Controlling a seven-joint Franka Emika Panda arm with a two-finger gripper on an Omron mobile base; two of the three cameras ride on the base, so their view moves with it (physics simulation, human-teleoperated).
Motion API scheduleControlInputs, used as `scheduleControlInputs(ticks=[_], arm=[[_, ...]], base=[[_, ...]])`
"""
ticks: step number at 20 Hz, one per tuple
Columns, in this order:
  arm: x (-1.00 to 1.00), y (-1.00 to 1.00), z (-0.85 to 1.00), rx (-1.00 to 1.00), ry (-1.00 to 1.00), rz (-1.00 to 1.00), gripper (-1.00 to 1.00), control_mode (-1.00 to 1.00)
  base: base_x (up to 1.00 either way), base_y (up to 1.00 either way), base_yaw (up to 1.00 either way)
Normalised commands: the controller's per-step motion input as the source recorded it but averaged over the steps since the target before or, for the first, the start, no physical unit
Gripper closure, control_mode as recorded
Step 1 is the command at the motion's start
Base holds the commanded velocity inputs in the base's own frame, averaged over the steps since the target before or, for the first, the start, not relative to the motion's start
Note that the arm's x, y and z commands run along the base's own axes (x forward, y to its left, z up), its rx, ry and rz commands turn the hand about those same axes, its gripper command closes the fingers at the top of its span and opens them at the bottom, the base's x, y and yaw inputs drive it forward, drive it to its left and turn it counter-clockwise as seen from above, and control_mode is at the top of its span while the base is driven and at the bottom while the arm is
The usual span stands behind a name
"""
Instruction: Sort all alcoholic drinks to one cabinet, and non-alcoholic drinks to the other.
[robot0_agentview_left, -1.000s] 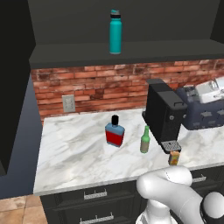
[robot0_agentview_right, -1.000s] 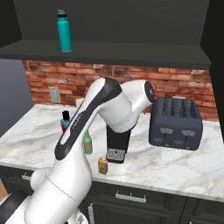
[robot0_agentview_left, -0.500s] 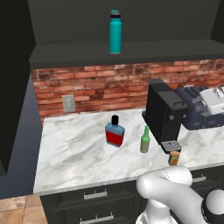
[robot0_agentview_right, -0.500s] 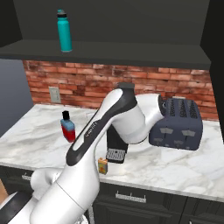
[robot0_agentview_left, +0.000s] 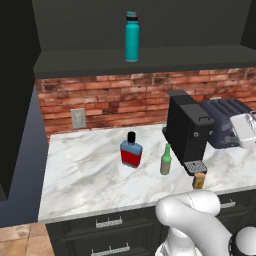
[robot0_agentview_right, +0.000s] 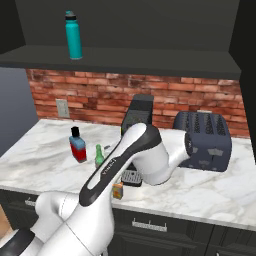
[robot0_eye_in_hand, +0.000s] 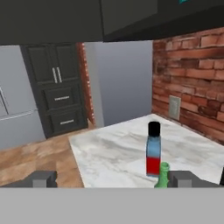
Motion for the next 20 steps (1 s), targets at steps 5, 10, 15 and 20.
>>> scheduleControlInputs(ticks=[5,10,15,20], arm=[[0.0,-0.24,-0.49,0.0,0.05,0.0,-1.0,-1.0],[0.0,-0.18,-0.58,0.0,0.08,0.03,-1.0,-1.0],[0.0,-0.04,-0.48,0.0,0.04,0.05,-1.0,-1.0],[0.0,0.0,-0.42,0.0,0.02,0.04,-1.0,-1.0]], base=[[0.0,0.0,0.0],[0.0,0.0,0.0],[0.0,0.0,0.0],[0.0,0.0,0.0]])
